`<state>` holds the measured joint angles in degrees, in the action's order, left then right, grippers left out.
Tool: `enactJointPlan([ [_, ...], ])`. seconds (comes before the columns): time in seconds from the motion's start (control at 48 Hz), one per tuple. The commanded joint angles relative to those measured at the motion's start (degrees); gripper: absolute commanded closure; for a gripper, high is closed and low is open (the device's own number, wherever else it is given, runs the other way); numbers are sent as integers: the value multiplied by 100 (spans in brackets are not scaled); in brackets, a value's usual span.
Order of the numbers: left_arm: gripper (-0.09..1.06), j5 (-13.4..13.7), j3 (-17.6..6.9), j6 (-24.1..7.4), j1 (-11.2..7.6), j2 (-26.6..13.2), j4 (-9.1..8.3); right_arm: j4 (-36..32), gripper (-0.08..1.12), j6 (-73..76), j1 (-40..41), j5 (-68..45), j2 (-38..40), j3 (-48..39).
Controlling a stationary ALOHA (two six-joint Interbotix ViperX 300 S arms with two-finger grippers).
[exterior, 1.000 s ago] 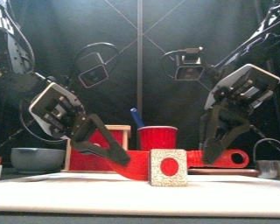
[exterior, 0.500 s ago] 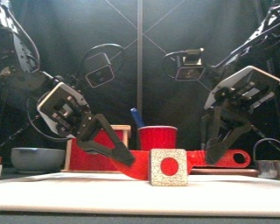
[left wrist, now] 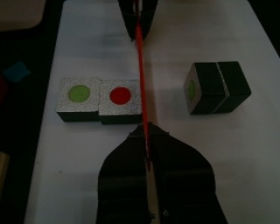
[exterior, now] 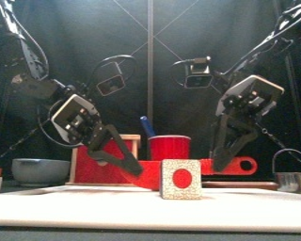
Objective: Cut the sushi into 4 pieces with the knife
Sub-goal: Cut the sushi into 4 pieces
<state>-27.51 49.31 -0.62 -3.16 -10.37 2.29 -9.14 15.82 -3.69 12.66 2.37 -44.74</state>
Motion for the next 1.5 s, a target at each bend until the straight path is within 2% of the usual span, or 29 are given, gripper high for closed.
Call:
enactJointPlan([
  [0.021,71,123,-62,26,-185,404,-97,26,96,18,-167,123,422,158],
  [0.208,71,202,-53,26,-650,756,-114,167,96,18,-457,158,677,141],
  [0.354,71,202,-18,53,-870,686,-97,264,96,26,-633,114,642,123],
  [0.792,71,202,-141,70,-1072,229,132,396,96,26,-721,0,396,105],
  [0.938,71,202,-158,70,-1116,202,193,396,96,26,-738,-62,325,123],
  [1.146,71,202,-167,62,-1116,299,193,369,96,18,-747,-53,360,149],
  [1.354,71,202,-176,88,-1213,255,193,396,96,26,-765,-62,299,114],
  [1.5,71,202,-220,88,-1301,167,308,387,96,26,-782,-62,237,123],
])
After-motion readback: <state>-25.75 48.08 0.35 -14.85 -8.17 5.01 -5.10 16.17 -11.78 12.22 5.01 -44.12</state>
